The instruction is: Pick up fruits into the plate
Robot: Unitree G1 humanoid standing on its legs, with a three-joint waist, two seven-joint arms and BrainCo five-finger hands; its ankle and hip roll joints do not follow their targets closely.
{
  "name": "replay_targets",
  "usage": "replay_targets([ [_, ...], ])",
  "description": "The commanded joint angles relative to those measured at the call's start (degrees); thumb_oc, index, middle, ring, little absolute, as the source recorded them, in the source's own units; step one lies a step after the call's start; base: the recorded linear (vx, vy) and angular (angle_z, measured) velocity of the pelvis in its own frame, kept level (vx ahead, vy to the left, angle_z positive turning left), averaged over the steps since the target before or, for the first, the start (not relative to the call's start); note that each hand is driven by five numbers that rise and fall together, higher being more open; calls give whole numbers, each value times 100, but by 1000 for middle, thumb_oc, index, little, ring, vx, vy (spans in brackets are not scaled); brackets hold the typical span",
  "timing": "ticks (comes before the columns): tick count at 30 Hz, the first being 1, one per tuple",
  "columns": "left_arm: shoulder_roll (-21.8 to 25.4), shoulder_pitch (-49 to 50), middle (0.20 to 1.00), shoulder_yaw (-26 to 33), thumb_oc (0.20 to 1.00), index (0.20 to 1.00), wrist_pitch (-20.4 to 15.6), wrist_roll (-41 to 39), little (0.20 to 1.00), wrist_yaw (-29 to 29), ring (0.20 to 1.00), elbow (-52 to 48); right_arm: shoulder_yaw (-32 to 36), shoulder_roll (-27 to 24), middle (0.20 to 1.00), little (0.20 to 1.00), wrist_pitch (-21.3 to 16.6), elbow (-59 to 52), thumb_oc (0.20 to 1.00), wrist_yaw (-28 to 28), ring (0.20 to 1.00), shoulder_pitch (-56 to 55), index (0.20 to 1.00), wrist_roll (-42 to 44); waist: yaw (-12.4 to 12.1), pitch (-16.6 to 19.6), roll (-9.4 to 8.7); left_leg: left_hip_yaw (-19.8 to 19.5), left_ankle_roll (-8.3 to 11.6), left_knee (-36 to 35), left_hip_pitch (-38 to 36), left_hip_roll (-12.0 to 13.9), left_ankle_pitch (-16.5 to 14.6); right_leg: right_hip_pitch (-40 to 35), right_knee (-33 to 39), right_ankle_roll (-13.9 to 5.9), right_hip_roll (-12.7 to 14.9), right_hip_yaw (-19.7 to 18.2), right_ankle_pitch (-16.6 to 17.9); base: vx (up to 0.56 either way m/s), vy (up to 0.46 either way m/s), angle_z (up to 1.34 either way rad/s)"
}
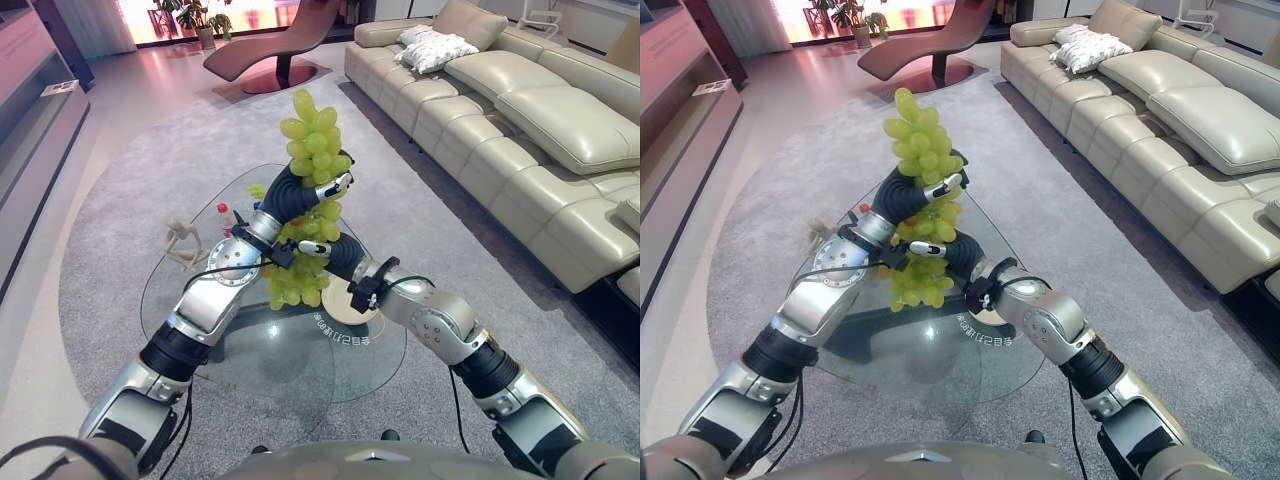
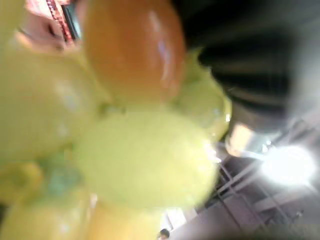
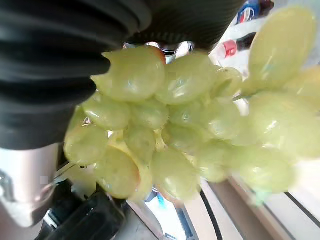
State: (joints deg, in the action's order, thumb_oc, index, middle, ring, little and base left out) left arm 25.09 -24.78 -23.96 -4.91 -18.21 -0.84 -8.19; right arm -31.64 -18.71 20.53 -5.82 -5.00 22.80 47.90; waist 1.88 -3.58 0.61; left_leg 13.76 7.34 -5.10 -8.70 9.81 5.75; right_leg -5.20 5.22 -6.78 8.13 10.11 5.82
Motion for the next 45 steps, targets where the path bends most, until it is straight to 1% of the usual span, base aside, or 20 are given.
replay_targets([
  [1,-472,-1181,200,-499,200,200,-118,-185,200,-23,200,104,-479,1072,545,545,-189,-543,545,-103,545,890,545,394,23,33,-152,-50,-155,149,44,-42,-554,-248,-295,-207,293,322,-529,0,0,0],
  [2,-521,-1199,200,-589,200,200,-93,-128,200,-4,200,120,-512,1087,200,200,-223,-515,200,-67,200,919,200,431,31,31,-158,-38,-158,148,35,-31,-554,-252,-294,-207,289,316,-532,0,0,0],
  [7,-617,-1239,200,-751,200,200,12,-66,200,61,200,154,-560,1132,200,200,-232,-461,200,81,200,999,200,502,42,24,-167,-23,-163,133,17,-17,-546,-257,-290,-208,279,307,-527,0,0,0],
  [11,-641,-1243,200,-804,200,200,6,-68,200,85,200,196,-583,1176,200,200,-318,-439,200,157,200,1007,200,447,37,17,-166,-16,-163,128,18,-9,-541,-256,-286,-212,279,314,-519,0,0,0],
  [17,-688,-1205,200,-810,200,200,107,49,200,47,200,184,-581,1167,200,200,-313,-440,200,177,200,967,200,440,41,1,-171,-10,-166,119,18,-8,-530,-256,-286,-213,276,322,-517,0,0,0],
  [23,-618,-1118,200,-736,200,200,194,73,200,-77,200,199,-523,1106,200,200,-342,-453,200,244,200,887,200,489,31,-24,-164,-21,-170,115,26,-14,-516,-250,-300,-204,269,341,-521,0,0,0],
  [24,-604,-1093,511,-708,511,511,225,64,511,-96,511,216,-513,1095,200,200,-378,-444,200,238,200,857,200,482,22,-28,-165,-27,-172,110,24,-17,-514,-255,-299,-202,265,351,-520,0,0,0],
  [25,-585,-1065,1000,-688,1000,1000,240,119,1000,-96,1000,244,-494,1078,200,200,-403,-444,200,225,200,836,200,470,17,-30,-165,-25,-172,109,24,-19,-514,-259,-300,-202,265,364,-521,0,0,0],
  [26,-583,-1020,1000,-669,1000,1000,295,227,1000,-54,1000,279,-471,1075,200,200,-421,-462,200,244,200,796,200,454,13,-33,-167,-32,-176,109,23,-20,-514,-260,-307,-200,263,370,-524,0,0,0],
  [31,-376,-875,1000,-561,1000,1000,516,249,1000,48,1000,426,-281,927,200,200,-493,-513,200,333,200,706,200,496,-7,-43,-161,-54,-174,97,33,-29,-492,-277,-288,-190,249,404,-516,0,0,0],
  [34,-286,-719,1000,-484,1000,1000,595,395,1000,165,1000,551,-125,835,200,200,-543,-512,200,337,200,600,200,488,-21,-47,-157,-68,-177,96,44,-33,-488,-273,-294,-184,242,417,-520,0,0,0],
  [39,63,-386,1000,-336,1000,1000,615,947,1000,432,1000,870,231,602,200,200,-646,-483,200,354,200,327,200,446,-47,-74,-133,-101,-181,92,76,-48,-480,-261,-300,-176,229,449,-531,0,0,0],
  [40,225,-244,1000,-287,1000,1000,599,1089,1000,633,1000,957,341,491,200,200,-700,-488,200,333,200,212,200,456,-60,-91,-125,-111,-190,90,84,-57,-479,-257,-301,-173,225,460,-534,0,0,0],
  [41,290,-187,1000,-273,1000,1000,634,1151,1000,718,1000,989,387,451,200,200,-723,-483,200,331,200,167,200,458,-65,-97,-123,-115,-192,92,91,-61,-479,-254,-300,-170,226,463,-535,0,0,0],
  [42,433,-49,1000,-241,1000,1000,576,1273,1000,844,1000,1103,482,368,200,200,-772,-467,200,322,200,65,200,453,-75,-117,-112,-122,-189,96,111,-64,-476,-242,-303,-168,226,465,-539,0,0,0],
  [43,444,-37,1000,-238,1000,1000,589,1286,1000,862,1000,1115,490,363,200,200,-777,-466,200,329,200,53,200,456,-76,-116,-111,-123,-188,96,113,-64,-476,-240,-304,-168,226,467,-539,-2,7,4],
  [44,630,135,1000,-189,1000,1000,491,1470,1000,999,1000,1341,633,265,200,200,-797,-368,200,292,200,-89,200,411,-78,-143,-83,-129,-191,90,122,-71,-474,-233,-306,-163,220,484,-543,10,13,5],
  [45,674,177,1000,-186,1000,1000,521,1518,1000,1027,1000,1402,663,248,200,200,-788,-334,200,289,200,-121,200,381,-77,-149,-77,-135,-192,89,123,-75,-473,-233,-306,-161,219,485,-544,20,20,5],
])
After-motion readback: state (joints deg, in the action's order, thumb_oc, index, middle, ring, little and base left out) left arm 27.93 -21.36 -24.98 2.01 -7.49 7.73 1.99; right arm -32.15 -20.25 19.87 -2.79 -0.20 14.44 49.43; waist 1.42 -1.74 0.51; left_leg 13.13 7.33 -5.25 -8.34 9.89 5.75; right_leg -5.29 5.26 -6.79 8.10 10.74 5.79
